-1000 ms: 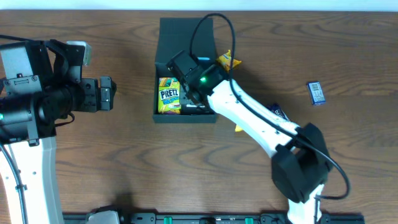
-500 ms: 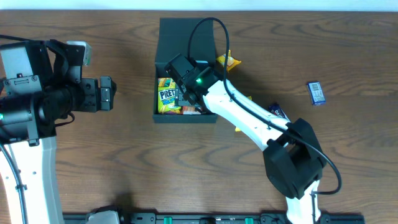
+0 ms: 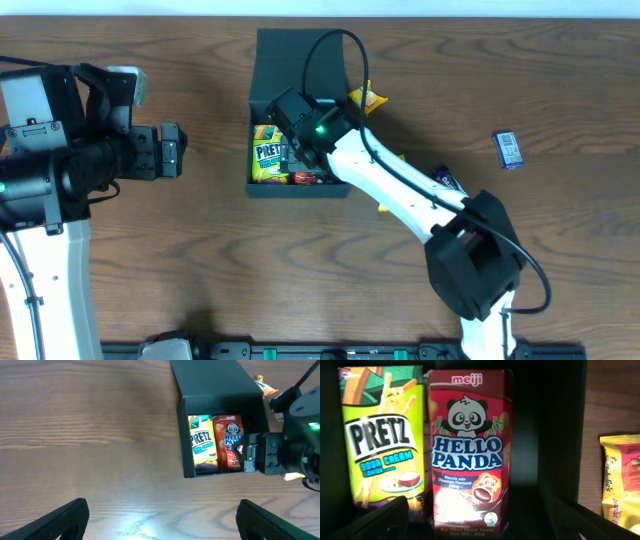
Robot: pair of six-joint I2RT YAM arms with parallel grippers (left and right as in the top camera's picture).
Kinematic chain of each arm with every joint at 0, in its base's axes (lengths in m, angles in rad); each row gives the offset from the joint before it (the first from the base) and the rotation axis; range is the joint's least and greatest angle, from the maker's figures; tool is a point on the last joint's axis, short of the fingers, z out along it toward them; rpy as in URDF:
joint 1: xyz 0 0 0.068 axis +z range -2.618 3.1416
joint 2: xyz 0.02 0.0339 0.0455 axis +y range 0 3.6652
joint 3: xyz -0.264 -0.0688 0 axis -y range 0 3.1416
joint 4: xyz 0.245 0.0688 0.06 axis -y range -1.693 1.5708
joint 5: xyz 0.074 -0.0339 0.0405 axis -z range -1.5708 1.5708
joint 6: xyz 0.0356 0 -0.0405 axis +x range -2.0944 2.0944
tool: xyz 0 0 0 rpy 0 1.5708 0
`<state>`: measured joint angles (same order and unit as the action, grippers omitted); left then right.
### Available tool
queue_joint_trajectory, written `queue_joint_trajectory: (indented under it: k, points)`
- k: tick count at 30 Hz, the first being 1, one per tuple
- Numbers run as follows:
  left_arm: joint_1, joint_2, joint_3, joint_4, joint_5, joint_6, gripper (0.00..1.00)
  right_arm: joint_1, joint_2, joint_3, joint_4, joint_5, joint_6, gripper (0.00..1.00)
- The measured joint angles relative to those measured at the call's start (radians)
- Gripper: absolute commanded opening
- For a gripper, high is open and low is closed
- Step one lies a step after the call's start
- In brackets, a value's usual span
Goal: Pack container
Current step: 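Place the Hello Panda box beside the Pretz box in the black box, then open the right gripper and withdraw toward the Dairy Milk bar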
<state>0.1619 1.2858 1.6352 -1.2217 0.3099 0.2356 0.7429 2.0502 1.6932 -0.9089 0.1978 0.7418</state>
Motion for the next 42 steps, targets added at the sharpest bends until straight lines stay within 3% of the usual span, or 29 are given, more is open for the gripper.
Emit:
queue_joint_trajectory:
  k: [5, 11, 20, 34, 42]
  points:
    - [0.0, 0.0, 0.0, 0.0, 0.0, 0.0, 0.95, -0.016, -0.089, 0.008, 0.001, -0.003, -0.043, 0.99]
    - [0.0, 0.0, 0.0, 0.0, 0.0, 0.0, 0.95, -0.079, -0.207, 0.026, -0.006, 0.0, -0.148, 0.99]
    - [0.0, 0.0, 0.0, 0.0, 0.0, 0.0, 0.95, -0.187, -0.222, 0.027, -0.102, 0.002, -0.392, 0.99]
    - [0.0, 0.0, 0.0, 0.0, 0.0, 0.0, 0.95, -0.452, -0.222, 0.02, -0.18, -0.003, -0.754, 0.91]
    - [0.0, 0.0, 0.0, 0.0, 0.0, 0.0, 0.95, -0.602, -0.222, -0.094, -0.171, -0.056, -0.876, 0.88]
